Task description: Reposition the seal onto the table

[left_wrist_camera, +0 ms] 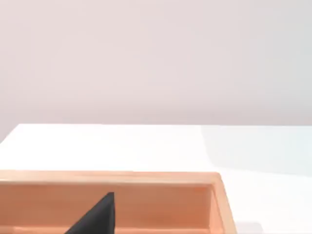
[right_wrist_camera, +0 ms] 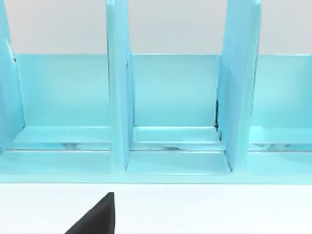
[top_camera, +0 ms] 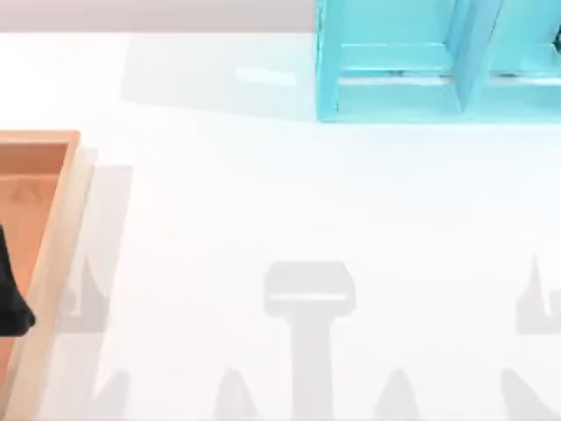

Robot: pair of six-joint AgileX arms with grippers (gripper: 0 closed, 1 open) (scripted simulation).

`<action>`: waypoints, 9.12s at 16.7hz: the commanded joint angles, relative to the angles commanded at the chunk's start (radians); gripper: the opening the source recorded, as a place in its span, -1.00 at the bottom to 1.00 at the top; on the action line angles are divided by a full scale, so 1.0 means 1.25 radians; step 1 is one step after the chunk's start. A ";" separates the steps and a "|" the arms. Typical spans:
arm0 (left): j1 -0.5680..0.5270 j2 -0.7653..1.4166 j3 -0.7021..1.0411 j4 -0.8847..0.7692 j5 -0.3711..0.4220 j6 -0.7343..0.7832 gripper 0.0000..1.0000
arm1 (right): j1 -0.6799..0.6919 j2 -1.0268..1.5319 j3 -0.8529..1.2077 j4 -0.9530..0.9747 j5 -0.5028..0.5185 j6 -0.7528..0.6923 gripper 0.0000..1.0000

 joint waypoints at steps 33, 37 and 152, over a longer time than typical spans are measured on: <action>0.265 1.302 0.986 -0.943 -0.002 0.284 1.00 | 0.000 0.000 0.000 0.000 0.000 0.000 1.00; 0.270 1.350 0.932 -0.840 -0.002 0.288 1.00 | 0.000 0.000 0.000 0.000 0.000 0.000 1.00; -0.593 1.798 1.400 -0.858 -0.004 -0.563 1.00 | 0.000 0.000 0.000 0.000 0.000 0.000 1.00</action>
